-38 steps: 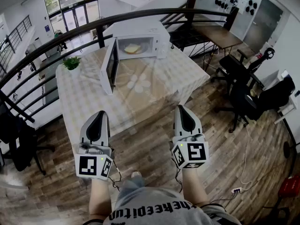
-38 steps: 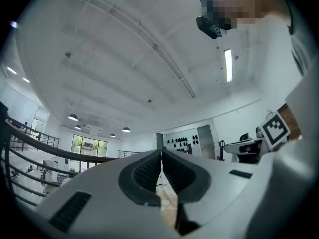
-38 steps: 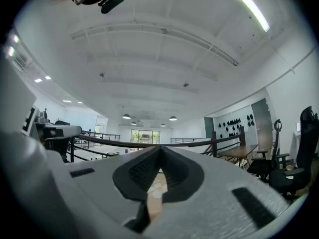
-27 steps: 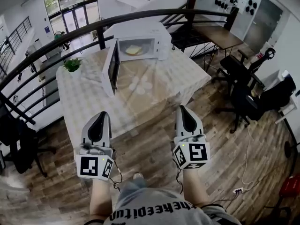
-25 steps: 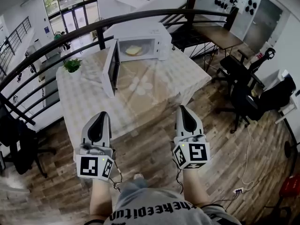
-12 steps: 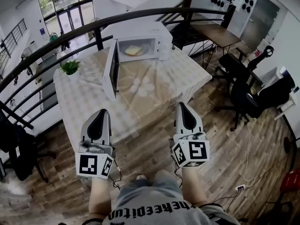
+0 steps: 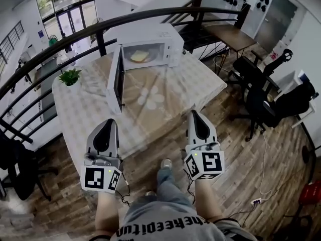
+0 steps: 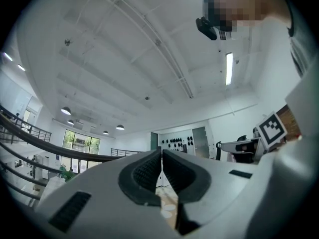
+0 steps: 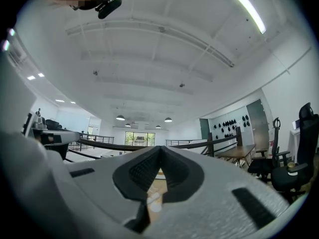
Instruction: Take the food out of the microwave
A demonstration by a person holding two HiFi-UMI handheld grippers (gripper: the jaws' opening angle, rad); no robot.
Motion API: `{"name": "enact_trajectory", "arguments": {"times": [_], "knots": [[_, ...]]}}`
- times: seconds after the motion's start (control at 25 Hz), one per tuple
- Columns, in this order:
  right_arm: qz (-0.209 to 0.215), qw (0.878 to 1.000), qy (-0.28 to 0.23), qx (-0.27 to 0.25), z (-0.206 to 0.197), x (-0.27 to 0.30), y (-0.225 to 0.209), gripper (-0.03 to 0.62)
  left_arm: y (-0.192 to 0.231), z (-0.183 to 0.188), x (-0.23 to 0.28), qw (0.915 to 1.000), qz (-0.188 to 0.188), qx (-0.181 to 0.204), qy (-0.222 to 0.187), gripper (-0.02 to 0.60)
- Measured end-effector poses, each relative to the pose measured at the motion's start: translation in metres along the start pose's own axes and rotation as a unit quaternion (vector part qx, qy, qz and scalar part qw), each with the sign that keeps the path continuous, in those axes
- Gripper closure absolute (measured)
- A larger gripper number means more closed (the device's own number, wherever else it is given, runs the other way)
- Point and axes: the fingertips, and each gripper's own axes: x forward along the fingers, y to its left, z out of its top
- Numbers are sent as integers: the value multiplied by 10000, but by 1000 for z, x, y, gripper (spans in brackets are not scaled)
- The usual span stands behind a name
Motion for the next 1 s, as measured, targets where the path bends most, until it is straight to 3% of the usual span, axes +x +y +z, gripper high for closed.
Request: {"name": "enact_trajectory", "arguments": {"times": [1.0], "knots": [[659,9977,-137,49,-6,215,-94,589,27,-21,206,9986,487,126,-158,569]]}}
